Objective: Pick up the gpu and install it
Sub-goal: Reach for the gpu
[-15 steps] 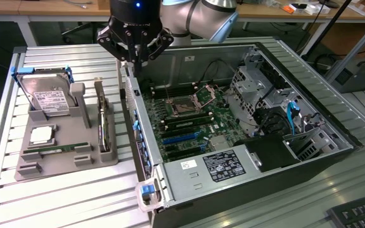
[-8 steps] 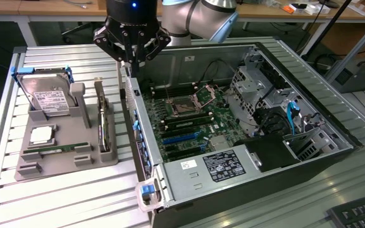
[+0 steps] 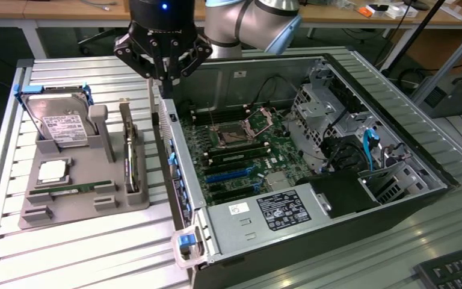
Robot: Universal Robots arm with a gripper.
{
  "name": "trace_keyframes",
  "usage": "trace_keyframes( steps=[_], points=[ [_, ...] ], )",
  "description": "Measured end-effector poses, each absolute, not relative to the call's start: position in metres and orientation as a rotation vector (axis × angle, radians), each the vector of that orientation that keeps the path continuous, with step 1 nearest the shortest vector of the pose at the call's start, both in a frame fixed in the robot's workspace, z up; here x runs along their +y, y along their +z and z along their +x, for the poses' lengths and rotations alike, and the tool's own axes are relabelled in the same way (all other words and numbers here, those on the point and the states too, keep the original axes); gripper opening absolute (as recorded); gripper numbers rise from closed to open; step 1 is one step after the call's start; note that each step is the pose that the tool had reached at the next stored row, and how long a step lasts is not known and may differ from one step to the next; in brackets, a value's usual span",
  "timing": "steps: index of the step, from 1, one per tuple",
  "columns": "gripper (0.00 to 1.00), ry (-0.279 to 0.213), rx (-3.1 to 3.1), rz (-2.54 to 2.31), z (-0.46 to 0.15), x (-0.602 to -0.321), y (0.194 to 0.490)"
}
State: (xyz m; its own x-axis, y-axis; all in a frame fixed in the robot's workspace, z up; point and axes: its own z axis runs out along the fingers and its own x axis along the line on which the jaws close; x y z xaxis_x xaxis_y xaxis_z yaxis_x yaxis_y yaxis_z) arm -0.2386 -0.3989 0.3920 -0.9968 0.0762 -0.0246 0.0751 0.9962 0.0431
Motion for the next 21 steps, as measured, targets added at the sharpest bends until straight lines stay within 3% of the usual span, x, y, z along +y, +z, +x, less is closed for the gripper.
trace_keyframes(
  steps=[21],
  points=[
    [0.11, 0.066, 3.113, 0.118, -0.253, -0.399, 0.391]
  ],
)
